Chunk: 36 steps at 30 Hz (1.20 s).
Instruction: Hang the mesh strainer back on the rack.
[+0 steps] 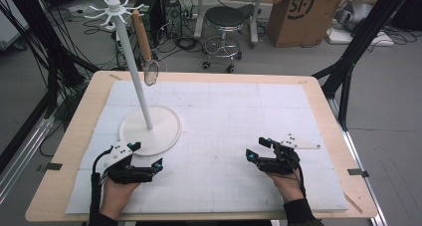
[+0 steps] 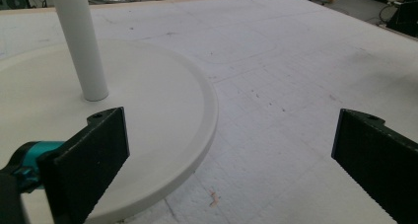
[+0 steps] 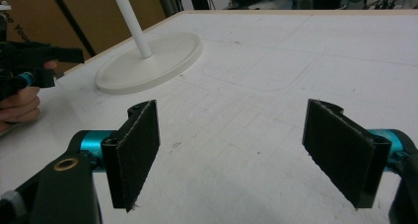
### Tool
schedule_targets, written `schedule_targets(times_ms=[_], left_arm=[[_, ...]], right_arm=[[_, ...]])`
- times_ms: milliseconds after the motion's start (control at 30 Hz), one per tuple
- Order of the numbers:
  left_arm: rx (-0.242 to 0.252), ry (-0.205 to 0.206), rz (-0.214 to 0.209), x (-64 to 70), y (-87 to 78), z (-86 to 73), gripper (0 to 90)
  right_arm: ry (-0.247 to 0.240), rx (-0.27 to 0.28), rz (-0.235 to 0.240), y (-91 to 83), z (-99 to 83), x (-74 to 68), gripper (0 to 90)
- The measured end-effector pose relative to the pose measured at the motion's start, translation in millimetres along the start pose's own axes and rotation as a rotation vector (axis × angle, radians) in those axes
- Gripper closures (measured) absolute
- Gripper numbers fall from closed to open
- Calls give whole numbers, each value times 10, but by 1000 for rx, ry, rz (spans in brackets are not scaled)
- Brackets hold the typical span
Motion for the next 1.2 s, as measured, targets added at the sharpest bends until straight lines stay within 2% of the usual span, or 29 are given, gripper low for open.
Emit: schedule_targets(times_ms=[200,300,767,1200], left_arm=[[-4,-12,-5,-3,16,-11,16],[0,-18,-3,-15,13,-8,16],[-2,-16,-3,-13,16,-16,16],[6,-13,-2,-12,12,-11,16]], right_arm=[[1,19,-10,-18,5,6,217],[-11,8,-13,0,-9,-4,217],[-15,29,-21,-16,7,-9,214],[6,14,-14,-6,-12,-11,212]])
Point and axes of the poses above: each handheld gripper's, and its own axes: y roughly forward along the jaws, z roughly out of its top, x roughly to its right, the point moved 6 cm from there along y, roughly forward along the jaws, and after that the axes turned 2 degrees about z, right-handed, at the moved point
